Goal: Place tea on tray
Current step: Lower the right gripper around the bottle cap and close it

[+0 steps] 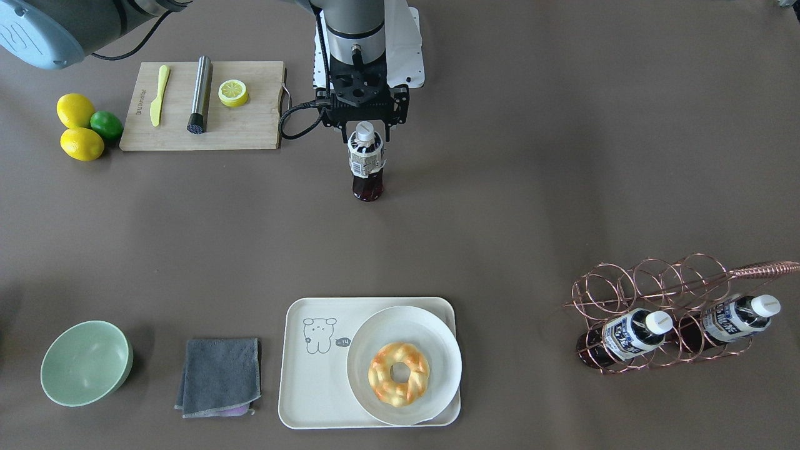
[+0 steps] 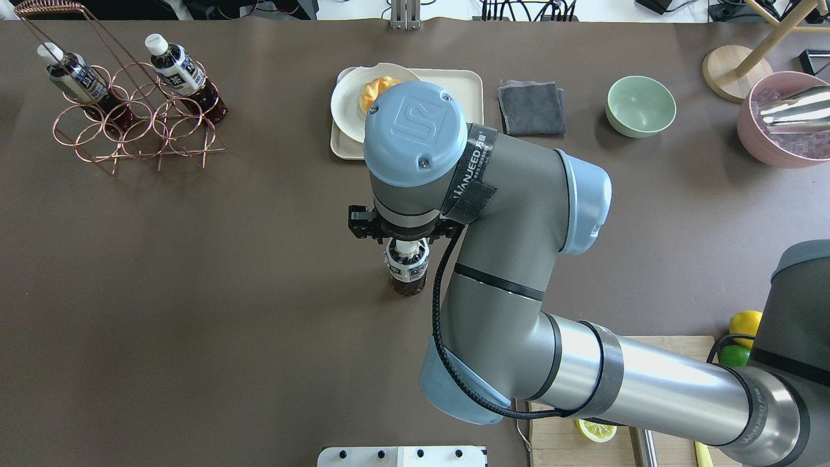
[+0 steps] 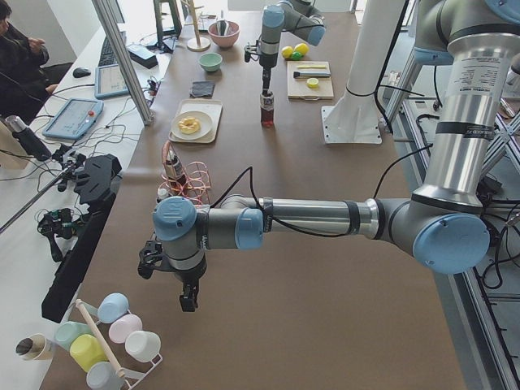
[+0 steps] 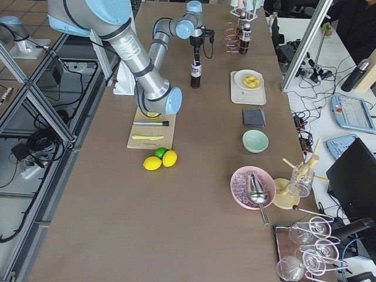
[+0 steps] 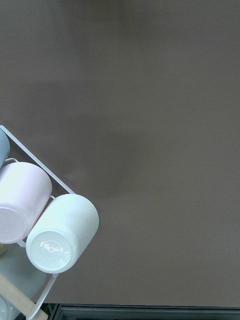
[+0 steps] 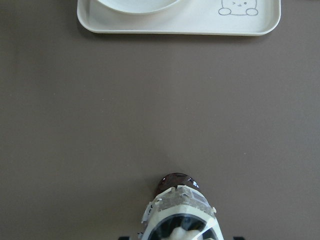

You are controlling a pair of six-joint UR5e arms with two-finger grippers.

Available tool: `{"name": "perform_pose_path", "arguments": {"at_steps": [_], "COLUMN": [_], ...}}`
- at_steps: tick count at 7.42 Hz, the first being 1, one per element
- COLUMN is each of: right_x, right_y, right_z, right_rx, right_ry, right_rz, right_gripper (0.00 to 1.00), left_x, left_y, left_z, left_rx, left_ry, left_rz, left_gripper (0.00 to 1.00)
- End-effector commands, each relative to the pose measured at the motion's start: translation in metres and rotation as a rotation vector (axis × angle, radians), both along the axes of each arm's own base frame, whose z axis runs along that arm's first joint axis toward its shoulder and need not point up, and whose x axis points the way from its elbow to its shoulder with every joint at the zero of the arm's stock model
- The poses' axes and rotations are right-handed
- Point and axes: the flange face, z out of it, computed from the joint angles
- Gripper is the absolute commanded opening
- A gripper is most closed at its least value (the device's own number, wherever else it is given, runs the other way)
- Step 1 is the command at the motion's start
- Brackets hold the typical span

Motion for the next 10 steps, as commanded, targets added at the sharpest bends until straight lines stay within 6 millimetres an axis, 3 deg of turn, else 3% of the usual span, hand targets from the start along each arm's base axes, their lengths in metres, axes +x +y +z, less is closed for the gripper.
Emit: {"name": "perform_pose_path", "arguments": {"at_steps": [1, 2, 3, 4, 5, 6, 7, 8, 10], "right_x": [-0.001, 0.009, 0.013, 0.014, 0.016, 0.029, 0.063, 0.090, 0.123], "right_y": [0.005, 0.005, 0.008, 0.008, 0.009, 0.004, -0.013, -0.038, -0.108], "right_z": [0.003, 0.004, 0.007, 0.005, 0.001, -0.013, -0.029, -0.034, -0.009], "right_rx": [-0.005, 0.004, 0.010, 0.011, 0.011, 0.011, -0.001, -0.002, 0.023], "right_ry": [-0.001, -0.009, -0.012, -0.016, -0.024, -0.024, -0.005, -0.007, 0.056], "right_rz": [0.002, 0.012, 0.013, 0.012, 0.008, 0.019, 0.036, 0.016, -0.019], "right_gripper": [0.62, 0.40, 0.07, 0.00, 0.00, 0.00, 0.00, 0.00, 0.00], "left_x": [0.000, 0.000, 0.000, 0.000, -0.001, -0.001, 0.000, 0.000, 0.000], "left_y": [0.001, 0.001, 0.001, 0.001, -0.001, -0.001, -0.001, -0.001, -0.003], "left_z": [0.001, 0.001, 0.001, 0.001, 0.000, -0.001, -0.001, -0.002, -0.006], "left_rx": [-0.002, 0.000, 0.000, 0.000, 0.001, 0.003, 0.002, 0.003, 0.009], "left_ry": [0.000, 0.000, 0.000, 0.000, 0.000, 0.000, 0.000, 0.000, -0.001], "left_rz": [-0.001, -0.001, -0.001, -0.001, -0.001, -0.001, 0.000, -0.002, -0.005], "left_gripper": [0.98, 0.98, 0.98, 0.98, 0.98, 0.98, 0.98, 0.98, 0.98]}}
